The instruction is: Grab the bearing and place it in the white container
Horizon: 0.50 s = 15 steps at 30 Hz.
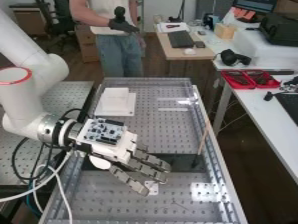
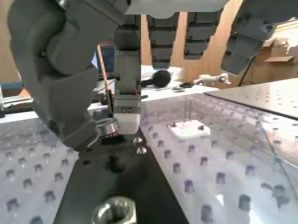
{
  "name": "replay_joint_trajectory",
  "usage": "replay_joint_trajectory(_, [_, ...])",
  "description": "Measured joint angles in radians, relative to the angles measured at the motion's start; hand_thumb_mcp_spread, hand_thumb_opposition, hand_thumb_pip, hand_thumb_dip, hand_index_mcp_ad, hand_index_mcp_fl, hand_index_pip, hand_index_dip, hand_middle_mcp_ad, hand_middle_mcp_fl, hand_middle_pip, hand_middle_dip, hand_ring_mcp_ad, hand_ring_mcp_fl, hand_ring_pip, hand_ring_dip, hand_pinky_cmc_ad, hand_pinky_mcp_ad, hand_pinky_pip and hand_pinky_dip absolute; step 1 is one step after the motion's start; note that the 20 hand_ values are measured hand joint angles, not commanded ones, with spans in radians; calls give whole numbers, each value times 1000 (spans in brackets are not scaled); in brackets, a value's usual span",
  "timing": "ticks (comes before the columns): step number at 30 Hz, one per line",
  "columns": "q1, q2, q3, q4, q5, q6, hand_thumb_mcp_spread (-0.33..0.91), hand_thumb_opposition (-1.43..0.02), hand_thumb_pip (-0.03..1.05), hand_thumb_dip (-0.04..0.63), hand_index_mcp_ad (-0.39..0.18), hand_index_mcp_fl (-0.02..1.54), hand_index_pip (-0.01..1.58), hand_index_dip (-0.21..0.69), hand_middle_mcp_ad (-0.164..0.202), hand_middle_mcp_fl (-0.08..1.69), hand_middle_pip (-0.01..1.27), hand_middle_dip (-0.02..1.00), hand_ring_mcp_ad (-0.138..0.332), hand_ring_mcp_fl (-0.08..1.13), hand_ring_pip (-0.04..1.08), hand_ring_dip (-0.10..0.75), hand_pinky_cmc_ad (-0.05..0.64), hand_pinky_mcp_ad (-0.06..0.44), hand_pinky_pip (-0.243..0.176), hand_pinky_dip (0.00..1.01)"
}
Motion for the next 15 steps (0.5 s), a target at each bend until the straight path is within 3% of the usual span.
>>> replay_joint_trajectory(10, [7,82,-18,2,-24,-18,365,-838,576,298,-51,403,1379,154,66,54,126,138,129,-3,79,26,394,295,-75,180])
replay_joint_trajectory(15, [30,159,-46,-13,-35,-25,365,-838,576,298,-51,403,1379,154,66,54,126,138,129,-3,75,26,394,295,-75,180])
